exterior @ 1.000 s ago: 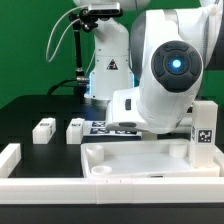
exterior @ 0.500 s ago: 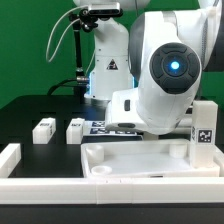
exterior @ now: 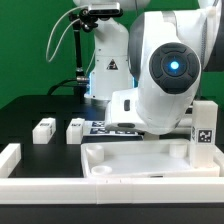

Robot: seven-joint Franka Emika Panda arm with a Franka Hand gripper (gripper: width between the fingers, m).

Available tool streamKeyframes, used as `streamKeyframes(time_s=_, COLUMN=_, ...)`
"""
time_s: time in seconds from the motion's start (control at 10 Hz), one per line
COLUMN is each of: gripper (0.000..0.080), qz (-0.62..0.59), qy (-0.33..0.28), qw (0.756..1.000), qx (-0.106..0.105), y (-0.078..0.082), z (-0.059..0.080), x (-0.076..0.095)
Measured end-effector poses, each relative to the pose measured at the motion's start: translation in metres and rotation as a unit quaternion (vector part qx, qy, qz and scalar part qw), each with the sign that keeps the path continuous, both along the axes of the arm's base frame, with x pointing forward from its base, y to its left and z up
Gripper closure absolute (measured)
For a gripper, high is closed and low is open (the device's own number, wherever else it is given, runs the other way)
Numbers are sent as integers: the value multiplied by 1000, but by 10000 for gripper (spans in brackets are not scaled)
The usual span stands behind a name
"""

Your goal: Assemble desk

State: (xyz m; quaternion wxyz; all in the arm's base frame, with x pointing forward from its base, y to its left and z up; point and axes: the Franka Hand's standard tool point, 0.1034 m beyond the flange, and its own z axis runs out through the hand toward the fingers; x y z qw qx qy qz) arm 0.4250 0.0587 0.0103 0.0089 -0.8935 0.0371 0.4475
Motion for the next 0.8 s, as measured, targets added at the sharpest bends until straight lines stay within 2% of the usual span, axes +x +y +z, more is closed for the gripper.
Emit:
streamKeyframes(time_s=0.1, gripper=514, qz=-2, qy=1, qw=1000, qx=1, y=-1, z=4, x=2)
streamKeyframes(time_s=0.2, gripper=514, qz=-20, qy=28, qw=999, qx=14, y=-4, z=33, x=9)
streamKeyframes(time_s=0.3, gripper=512, qz=-40, qy=8, qw=999, qx=23, y=-14, z=53, x=28)
streamKeyframes(time_s=0.5, gripper=512, qz=-58, qy=-16, qw=998, qx=25, y=-34, z=81, x=48)
streamKeyframes(time_s=0.6, gripper=512, qz=-25, qy=-38, qw=998, qx=38, y=-43, z=84, x=56)
streamKeyframes(time_s=0.7, gripper=512, qz=-30, qy=-35, qw=998, qx=33, y=-41, z=82, x=54)
streamKeyframes(time_s=0.8, gripper=512, qz=-29, qy=-76, qw=996, qx=30, y=-42, z=78, x=64)
